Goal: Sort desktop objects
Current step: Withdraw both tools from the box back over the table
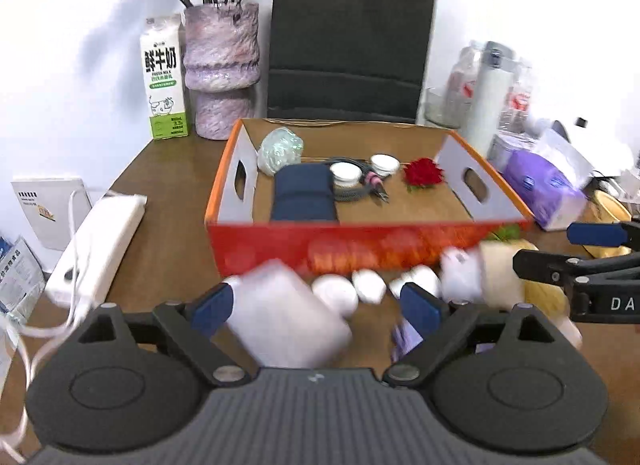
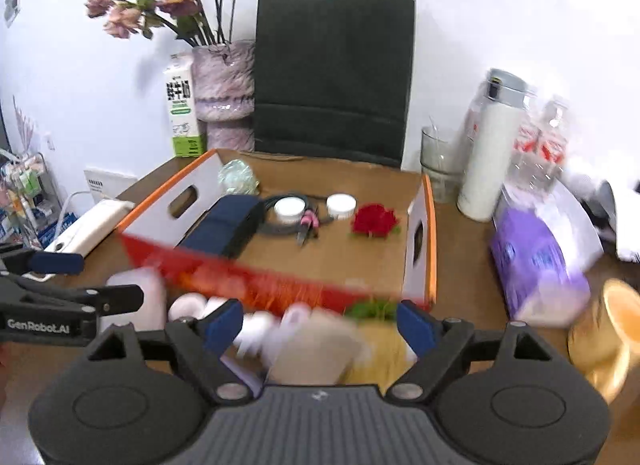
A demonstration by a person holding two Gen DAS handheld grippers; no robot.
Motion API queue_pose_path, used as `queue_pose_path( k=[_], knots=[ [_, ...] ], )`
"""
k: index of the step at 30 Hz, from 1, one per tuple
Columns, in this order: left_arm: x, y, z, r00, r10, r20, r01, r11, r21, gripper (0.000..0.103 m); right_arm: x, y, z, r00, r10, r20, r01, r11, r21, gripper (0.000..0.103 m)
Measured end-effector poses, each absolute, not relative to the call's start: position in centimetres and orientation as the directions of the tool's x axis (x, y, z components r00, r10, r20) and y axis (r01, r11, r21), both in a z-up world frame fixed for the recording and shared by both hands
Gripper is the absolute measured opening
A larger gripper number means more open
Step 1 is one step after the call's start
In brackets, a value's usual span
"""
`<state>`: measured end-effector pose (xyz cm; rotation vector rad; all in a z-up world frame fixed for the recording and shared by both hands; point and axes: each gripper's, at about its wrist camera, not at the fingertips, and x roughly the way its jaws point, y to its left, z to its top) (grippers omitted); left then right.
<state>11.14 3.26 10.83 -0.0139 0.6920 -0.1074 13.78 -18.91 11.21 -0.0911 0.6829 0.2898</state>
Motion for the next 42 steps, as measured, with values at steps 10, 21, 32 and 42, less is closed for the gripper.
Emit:
queue_pose_path(
  k=[10,21,32,42],
  knots=[
    [-0.5,2.1,6.0,0.822,-0.113,-0.558,0.149,0.989,0.020,0.098,1.8,-19.6,6.0,0.749,0.219,-0.625,-0.216,0.973,0.082,0.084],
    [-4.2,2.0,3.2,0.835,-0.014,-0.549,0.065,0.995,0.074,0.098,-4.9,-17.8,2.6,0.799,0.185,-0.572,-0.225,0.974,0.000,0.085],
    [-3.8,2.4,2.9,0.830,-0.032,-0.557,0.060,0.998,0.032,0.097,-5.0,-18.5,2.7,0.837,0.153,-0.526,-0.156,0.987,0.038,0.088],
    [-3.5,2.6,2.8,0.815,-0.050,-0.577,0.063,0.998,0.003,0.097,-4.2,-20.2,2.2,0.820,0.194,-0.539,-0.127,0.979,0.159,0.088]
  ],
)
